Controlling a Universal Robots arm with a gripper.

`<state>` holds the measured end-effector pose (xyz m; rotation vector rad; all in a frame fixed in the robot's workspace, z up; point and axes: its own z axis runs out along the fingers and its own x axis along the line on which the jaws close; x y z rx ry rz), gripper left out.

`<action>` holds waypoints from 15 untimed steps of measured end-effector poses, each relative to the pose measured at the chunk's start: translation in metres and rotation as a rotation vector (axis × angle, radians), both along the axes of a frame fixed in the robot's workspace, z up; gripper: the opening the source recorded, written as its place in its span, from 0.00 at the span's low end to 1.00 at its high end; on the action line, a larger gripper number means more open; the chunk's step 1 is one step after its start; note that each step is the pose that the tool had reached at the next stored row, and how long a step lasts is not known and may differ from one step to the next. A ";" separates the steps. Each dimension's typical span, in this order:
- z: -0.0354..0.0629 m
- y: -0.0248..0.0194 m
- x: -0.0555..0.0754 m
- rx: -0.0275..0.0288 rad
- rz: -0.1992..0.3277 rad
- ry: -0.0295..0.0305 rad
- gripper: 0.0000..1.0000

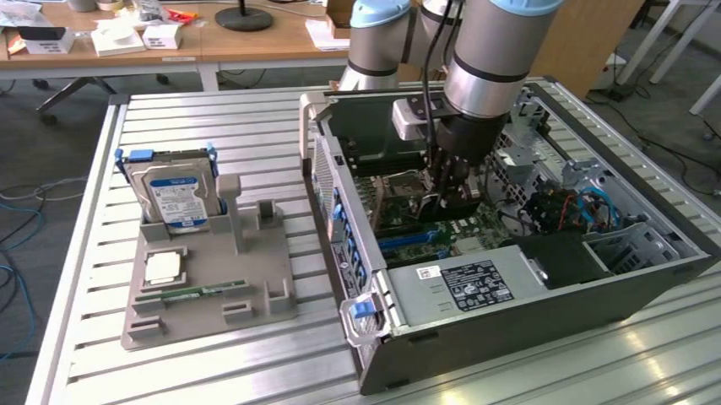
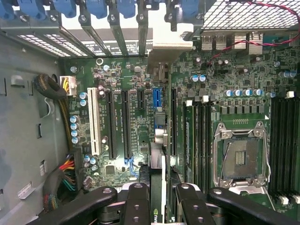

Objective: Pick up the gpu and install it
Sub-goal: 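Insert the gpu into the slot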

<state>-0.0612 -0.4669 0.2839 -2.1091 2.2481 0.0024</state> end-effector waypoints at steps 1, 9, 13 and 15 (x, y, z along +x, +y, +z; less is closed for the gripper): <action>-0.0001 0.0000 0.000 0.0002 0.000 0.0000 0.26; -0.0001 0.0000 -0.001 0.0002 0.000 -0.0001 0.26; -0.0001 0.0000 -0.002 0.0002 0.000 0.0000 0.26; -0.0001 0.0000 -0.002 0.0002 0.000 -0.0001 0.26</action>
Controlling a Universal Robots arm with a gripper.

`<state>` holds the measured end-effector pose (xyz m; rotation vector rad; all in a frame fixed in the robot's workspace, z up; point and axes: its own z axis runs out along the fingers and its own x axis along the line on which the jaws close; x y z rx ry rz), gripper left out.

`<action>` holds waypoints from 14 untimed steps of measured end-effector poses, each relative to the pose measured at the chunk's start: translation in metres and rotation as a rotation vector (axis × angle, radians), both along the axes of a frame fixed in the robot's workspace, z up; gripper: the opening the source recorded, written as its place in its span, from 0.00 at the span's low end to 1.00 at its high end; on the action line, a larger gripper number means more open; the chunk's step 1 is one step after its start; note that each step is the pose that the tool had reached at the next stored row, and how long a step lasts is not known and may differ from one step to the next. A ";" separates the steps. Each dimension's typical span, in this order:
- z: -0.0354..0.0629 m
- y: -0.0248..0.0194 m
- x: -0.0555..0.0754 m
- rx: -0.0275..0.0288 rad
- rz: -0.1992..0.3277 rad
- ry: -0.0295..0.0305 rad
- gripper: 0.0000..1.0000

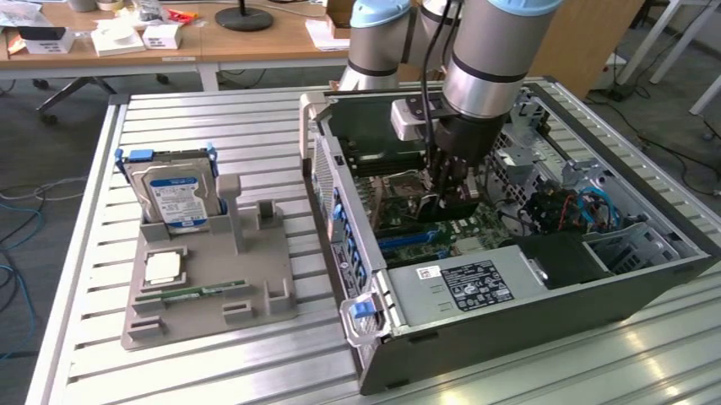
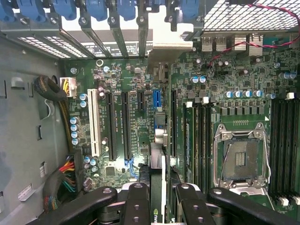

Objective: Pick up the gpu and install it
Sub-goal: 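Insert the gpu into the slot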

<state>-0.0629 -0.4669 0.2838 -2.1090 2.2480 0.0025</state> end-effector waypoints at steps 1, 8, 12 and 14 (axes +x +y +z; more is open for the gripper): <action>0.0000 0.0000 0.000 0.0000 0.000 0.0000 0.26; 0.0000 0.0000 -0.001 0.0000 0.000 0.0000 0.26; -0.0005 -0.0001 -0.002 0.0000 0.000 -0.0001 0.26; -0.0015 0.0000 -0.001 0.0000 0.000 0.0000 0.26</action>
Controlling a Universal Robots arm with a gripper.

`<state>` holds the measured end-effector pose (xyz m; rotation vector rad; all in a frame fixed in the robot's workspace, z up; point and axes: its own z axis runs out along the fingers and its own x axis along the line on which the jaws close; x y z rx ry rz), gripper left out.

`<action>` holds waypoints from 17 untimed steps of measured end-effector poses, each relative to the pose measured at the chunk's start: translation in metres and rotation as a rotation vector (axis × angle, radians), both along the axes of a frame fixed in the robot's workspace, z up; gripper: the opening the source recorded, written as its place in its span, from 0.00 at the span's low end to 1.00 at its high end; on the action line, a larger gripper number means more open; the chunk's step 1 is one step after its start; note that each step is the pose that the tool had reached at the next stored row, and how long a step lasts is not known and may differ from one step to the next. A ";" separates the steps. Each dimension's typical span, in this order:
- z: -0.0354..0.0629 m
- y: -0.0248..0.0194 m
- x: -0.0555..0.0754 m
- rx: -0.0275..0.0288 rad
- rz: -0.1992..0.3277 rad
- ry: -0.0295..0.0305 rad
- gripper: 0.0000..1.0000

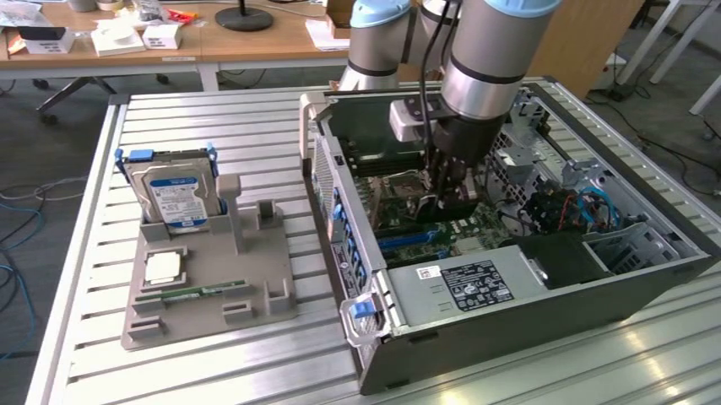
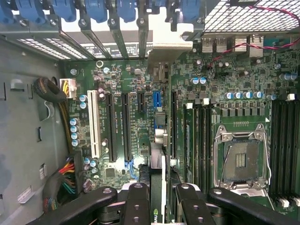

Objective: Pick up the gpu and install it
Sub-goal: 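Insert the gpu into the slot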

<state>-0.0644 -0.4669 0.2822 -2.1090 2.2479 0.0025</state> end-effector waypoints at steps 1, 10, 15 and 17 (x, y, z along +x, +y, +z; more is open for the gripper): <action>-0.0005 0.0000 0.000 0.0000 0.000 0.0001 0.26; -0.0020 0.0001 0.000 0.0002 0.000 0.0000 0.26; -0.0038 0.0000 0.000 -0.0001 0.000 0.0001 0.26; -0.0044 0.0000 0.000 0.0000 0.000 0.0000 0.26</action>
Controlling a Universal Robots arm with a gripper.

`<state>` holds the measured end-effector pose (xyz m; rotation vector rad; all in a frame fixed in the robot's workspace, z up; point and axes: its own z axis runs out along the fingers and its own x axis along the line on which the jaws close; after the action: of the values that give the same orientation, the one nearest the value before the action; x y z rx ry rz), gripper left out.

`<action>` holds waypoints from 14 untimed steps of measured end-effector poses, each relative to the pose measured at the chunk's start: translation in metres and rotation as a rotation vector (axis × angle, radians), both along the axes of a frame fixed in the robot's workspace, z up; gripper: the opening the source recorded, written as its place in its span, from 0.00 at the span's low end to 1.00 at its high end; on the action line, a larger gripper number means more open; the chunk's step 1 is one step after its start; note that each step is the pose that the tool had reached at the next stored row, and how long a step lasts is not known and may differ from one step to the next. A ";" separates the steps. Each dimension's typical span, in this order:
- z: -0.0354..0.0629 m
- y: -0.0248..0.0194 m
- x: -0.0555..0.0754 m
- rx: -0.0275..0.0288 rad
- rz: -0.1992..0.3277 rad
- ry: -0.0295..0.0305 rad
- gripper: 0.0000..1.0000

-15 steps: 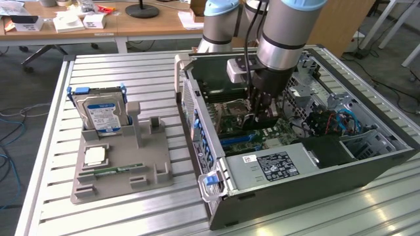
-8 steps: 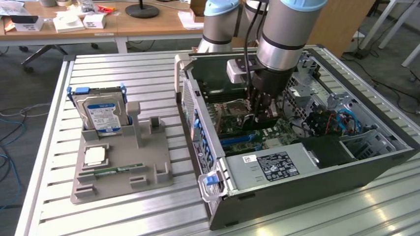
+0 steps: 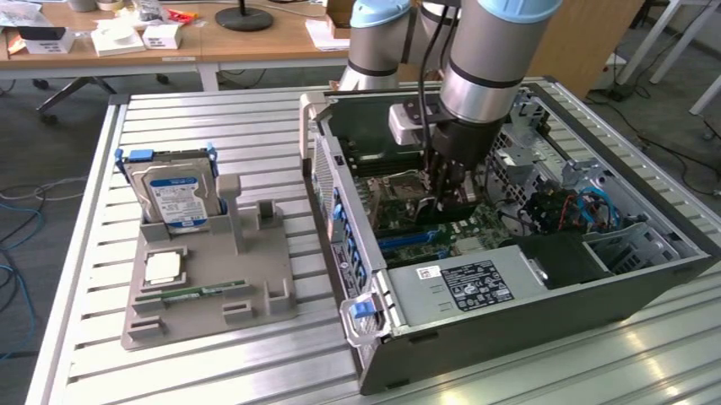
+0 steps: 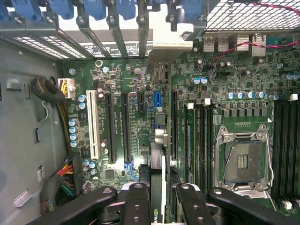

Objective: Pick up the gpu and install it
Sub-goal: 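Insert the gpu into the slot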

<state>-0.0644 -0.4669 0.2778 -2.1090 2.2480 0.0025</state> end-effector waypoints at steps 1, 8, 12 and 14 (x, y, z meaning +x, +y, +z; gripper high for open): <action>-0.0003 0.0000 0.000 0.0000 0.000 0.0000 0.26; -0.0012 0.0000 0.000 -0.0001 0.000 0.0000 0.26; -0.0020 0.0001 0.000 0.0004 0.000 -0.0002 0.26; -0.0027 0.0000 0.000 0.0000 0.000 0.0000 0.26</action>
<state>-0.0644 -0.4669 0.2752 -2.1089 2.2479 0.0025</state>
